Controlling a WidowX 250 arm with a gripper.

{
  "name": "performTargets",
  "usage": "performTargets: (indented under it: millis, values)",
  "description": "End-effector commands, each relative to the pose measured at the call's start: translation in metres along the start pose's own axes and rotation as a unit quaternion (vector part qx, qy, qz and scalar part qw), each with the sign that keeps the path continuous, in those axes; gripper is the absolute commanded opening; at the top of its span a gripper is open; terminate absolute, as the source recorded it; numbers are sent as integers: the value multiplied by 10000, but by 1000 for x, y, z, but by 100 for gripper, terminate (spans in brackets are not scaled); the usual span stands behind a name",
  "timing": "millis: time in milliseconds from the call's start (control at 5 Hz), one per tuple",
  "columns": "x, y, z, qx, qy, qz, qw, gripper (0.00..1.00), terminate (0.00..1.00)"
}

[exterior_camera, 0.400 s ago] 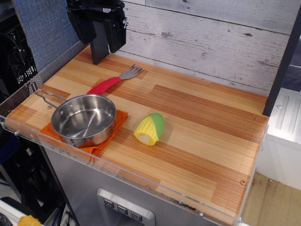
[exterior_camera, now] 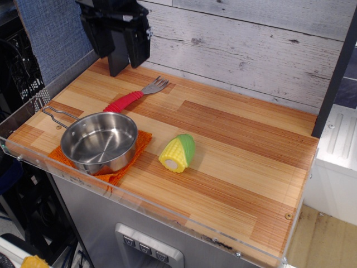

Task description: Move the pot from left side to right side

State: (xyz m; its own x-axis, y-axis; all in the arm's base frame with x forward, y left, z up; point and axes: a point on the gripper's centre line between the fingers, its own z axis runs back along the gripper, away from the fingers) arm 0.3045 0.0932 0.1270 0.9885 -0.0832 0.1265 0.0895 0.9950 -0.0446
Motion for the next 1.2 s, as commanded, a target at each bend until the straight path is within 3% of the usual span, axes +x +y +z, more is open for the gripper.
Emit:
performTargets:
  millis: [0, 400, 600, 1000]
  values:
    - [-33, -20, -2, -64, -189, -437, 9988, 100, 0]
    - [-80, -32, -49, -5, -442, -996, 9940, 100, 0]
    - [-78, -28, -78, 118, -196, -902, 9957, 100, 0]
    - [-69, -31, -103, 208, 80, -889, 9958, 100, 0]
